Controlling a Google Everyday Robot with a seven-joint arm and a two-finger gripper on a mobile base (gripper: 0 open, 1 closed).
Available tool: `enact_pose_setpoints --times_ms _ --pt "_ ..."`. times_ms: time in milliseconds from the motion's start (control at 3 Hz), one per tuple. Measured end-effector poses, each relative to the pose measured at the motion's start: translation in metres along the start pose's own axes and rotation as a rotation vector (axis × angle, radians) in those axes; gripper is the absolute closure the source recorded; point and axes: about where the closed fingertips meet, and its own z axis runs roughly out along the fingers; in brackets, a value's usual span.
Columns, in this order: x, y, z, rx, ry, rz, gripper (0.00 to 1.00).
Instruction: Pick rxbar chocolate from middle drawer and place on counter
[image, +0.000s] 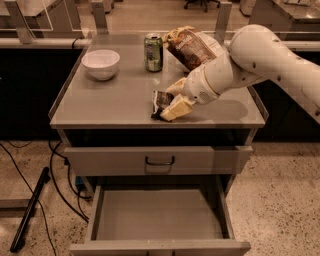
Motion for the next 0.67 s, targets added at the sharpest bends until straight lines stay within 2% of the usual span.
enact_pose_setpoints --times_ms 333,667 --pt "0.002 -0.001 -0.002 0.024 0.007 0.023 0.16" --pt "0.004 0.001 -0.013 0.072 0.018 0.055 0.0"
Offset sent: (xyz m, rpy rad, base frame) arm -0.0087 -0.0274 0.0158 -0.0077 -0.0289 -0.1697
